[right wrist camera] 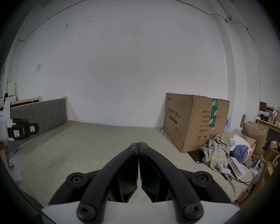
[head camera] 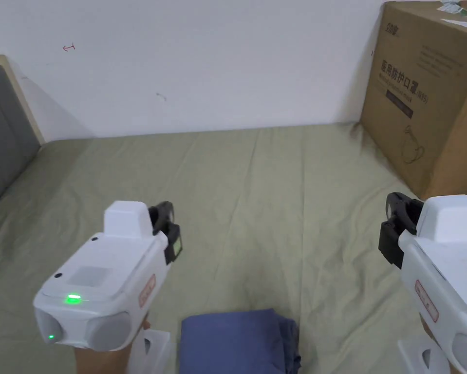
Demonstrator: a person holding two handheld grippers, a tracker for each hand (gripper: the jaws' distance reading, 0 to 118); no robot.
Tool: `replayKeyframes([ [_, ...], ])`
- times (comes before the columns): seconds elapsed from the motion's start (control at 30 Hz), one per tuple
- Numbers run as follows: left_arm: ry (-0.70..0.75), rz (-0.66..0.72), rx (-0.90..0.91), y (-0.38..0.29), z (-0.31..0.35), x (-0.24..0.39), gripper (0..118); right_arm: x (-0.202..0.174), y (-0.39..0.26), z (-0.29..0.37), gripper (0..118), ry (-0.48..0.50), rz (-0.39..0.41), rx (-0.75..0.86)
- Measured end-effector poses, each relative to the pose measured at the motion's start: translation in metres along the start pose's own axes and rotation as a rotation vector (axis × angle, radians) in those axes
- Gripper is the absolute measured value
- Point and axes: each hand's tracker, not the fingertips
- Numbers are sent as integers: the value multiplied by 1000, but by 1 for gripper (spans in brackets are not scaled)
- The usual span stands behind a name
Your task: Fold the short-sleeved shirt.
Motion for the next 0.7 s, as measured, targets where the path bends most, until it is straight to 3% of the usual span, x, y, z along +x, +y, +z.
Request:
replayKeyframes([
  [0.23, 103, -16, 57, 11, 22, -38, 1, -15, 9, -1, 0, 15, 9, 40],
  [0.7, 141, 11, 39, -5, 30, -63, 1, -34, 0, -10, 0, 51, 3, 26],
])
